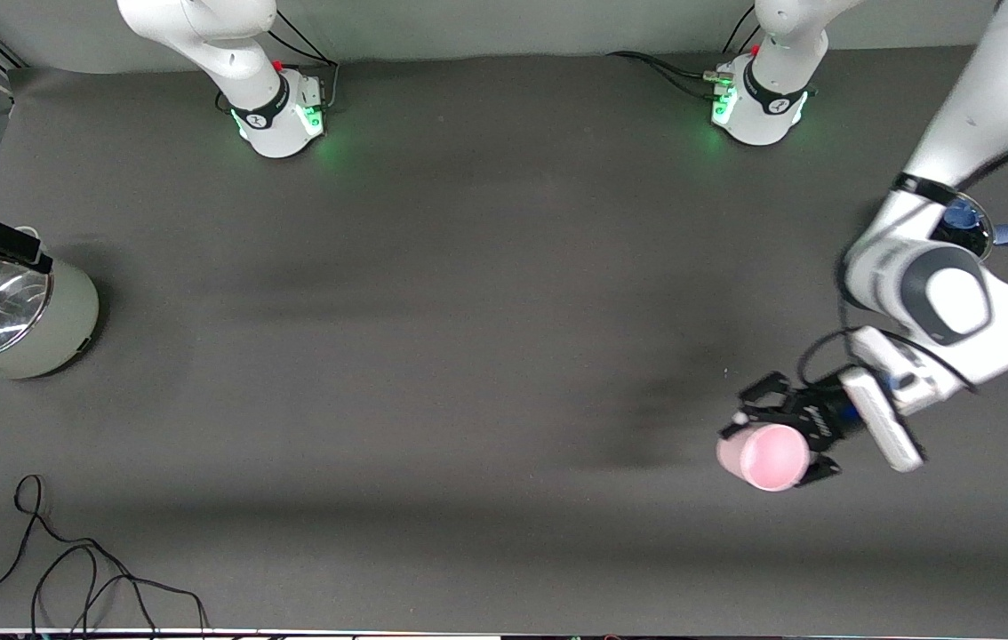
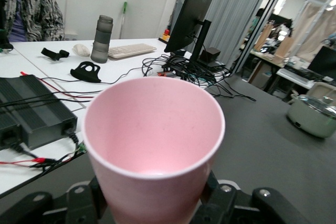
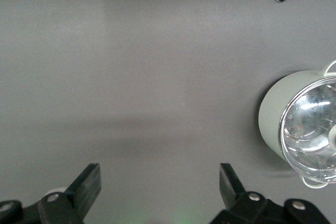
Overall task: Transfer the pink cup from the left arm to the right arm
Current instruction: 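Lift the pink cup with the left gripper toward the table's middle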
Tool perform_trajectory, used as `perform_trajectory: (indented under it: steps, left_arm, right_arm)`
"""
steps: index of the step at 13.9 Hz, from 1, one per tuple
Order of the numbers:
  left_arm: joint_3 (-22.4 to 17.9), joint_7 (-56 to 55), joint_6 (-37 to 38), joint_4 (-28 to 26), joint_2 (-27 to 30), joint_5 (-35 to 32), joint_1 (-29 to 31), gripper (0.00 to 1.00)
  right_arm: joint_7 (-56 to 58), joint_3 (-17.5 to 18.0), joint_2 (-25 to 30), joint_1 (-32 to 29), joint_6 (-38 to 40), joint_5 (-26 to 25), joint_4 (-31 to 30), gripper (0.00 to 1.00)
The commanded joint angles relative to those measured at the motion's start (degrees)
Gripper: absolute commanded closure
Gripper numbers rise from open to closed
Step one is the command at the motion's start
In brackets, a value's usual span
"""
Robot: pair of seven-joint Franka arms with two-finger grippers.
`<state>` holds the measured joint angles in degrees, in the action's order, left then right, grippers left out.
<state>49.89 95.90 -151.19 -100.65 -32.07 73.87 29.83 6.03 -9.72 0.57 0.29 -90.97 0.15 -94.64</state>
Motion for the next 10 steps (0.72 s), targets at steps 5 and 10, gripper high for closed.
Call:
perform_trajectory:
  steps: [5,10]
  left_arm:
    - [12.0,-0.8,-38.2,-0.2,0.8,6.1,-16.1,0.83]
    - [8.8,-7.0,-44.7,7.2,-1.0,6.0,-30.2,0.85]
  right_arm:
    - [1.0,-0.6,0.3,0.4,2.0,1.1,0.7,0.00]
    - [-0.1,0.1,1.7,0.6,2.9,4.3,2.7,0.00]
